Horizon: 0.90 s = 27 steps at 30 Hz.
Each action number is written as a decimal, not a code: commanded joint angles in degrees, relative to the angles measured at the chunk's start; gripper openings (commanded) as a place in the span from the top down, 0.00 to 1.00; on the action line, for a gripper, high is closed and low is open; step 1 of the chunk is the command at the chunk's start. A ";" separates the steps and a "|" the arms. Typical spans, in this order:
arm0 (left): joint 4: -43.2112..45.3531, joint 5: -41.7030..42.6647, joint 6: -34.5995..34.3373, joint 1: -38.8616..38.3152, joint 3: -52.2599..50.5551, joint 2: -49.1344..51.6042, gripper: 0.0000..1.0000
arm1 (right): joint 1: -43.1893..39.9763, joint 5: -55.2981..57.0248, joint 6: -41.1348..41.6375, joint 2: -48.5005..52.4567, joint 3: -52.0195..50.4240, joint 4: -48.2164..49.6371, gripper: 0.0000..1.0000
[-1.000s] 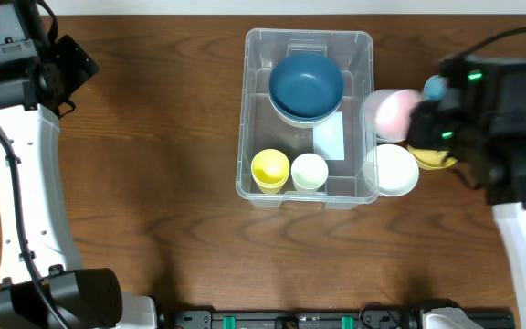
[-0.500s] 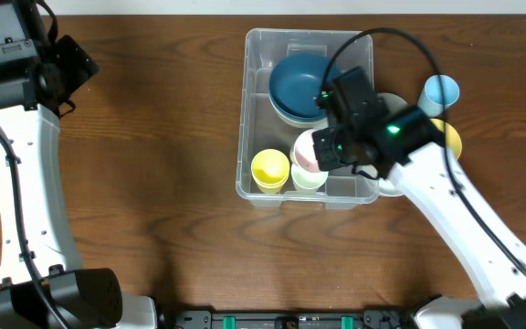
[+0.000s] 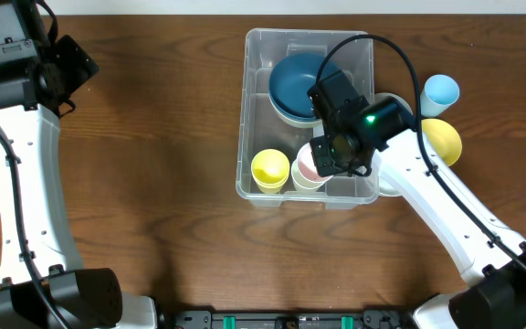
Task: Pack container
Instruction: 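Stack the pink cup onto the white cup in the container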
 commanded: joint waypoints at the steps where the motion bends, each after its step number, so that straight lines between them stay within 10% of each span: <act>1: -0.11 -0.70 0.79 0.17 0.26 -0.31 0.02 | 0.42 0.68 0.83 0.07 0.15 -0.13 0.97; 15: -0.13 -0.70 0.79 0.17 0.26 -0.31 0.02 | 0.42 0.68 0.83 0.07 0.15 -0.15 0.96; 27: -0.13 -0.70 0.79 0.17 0.26 -0.31 0.02 | 0.42 0.68 0.83 0.07 0.04 -0.02 0.75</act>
